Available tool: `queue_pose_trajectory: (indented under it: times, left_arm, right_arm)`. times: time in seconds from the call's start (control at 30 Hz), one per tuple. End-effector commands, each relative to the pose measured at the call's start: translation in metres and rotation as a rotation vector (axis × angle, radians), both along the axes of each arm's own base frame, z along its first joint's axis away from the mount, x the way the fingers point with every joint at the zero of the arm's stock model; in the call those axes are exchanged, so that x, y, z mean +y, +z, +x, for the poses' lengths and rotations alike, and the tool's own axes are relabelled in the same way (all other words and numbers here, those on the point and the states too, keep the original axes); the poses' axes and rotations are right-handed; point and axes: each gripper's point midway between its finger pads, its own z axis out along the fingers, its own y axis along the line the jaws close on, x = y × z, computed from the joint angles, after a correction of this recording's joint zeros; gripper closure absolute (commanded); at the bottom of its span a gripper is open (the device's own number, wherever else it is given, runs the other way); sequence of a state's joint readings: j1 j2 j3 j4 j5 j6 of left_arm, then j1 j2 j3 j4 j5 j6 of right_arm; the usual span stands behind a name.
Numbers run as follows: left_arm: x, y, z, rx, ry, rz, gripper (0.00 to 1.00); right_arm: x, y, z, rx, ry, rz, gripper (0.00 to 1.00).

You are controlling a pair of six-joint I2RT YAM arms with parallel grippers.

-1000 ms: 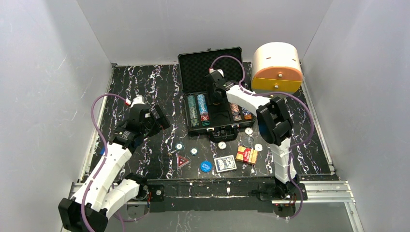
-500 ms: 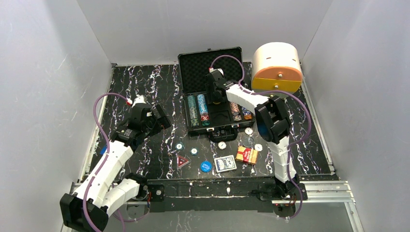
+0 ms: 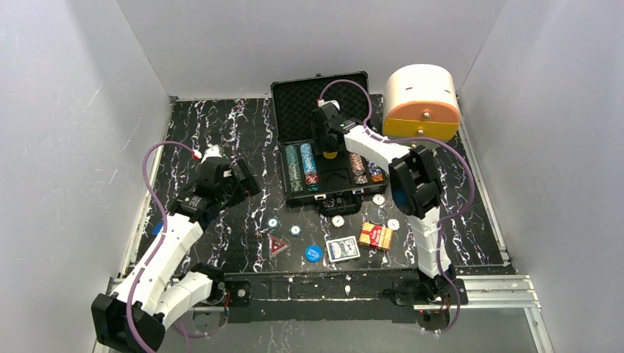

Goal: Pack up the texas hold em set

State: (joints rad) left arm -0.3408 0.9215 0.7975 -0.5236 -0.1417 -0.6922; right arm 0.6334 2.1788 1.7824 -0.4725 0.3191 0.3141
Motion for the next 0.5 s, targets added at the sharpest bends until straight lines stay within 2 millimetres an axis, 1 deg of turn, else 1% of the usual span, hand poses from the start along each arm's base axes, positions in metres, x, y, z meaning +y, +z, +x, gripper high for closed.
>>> queue_pose_trajectory:
  times: [0.0,0.1,0.17,0.23,0.37,0.47]
  left_arm:
    - [0.001,0.0,-0.001,0.0,0.002,0.005,0.02]
    - [0.001,0.0,-0.001,0.001,-0.001,0.01,0.02]
    - [0.001,0.0,-0.001,0.002,-0.001,0.01,0.02]
    - [0.001,-0.002,-0.001,0.007,0.0,0.009,0.02]
    - [-0.001,-0.004,0.001,0.012,-0.001,0.006,0.02]
    - [-0.001,-0.004,0.001,0.011,-0.003,0.006,0.02]
  right_arm:
    - [-0.005,0.03,0.025,-0.111,-0.017,-0.018,0.3]
    - [-0.006,0.026,0.031,-0.133,-0.025,-0.035,0.41]
    - [-0.003,0.026,0.033,-0.144,-0.013,-0.027,0.42]
    - [0.0,0.022,0.033,-0.134,0.007,-0.017,0.44]
    - [0.007,0.009,0.026,-0.1,0.047,0.009,0.45]
    - [0.013,0.003,0.019,-0.074,0.072,0.055,0.41]
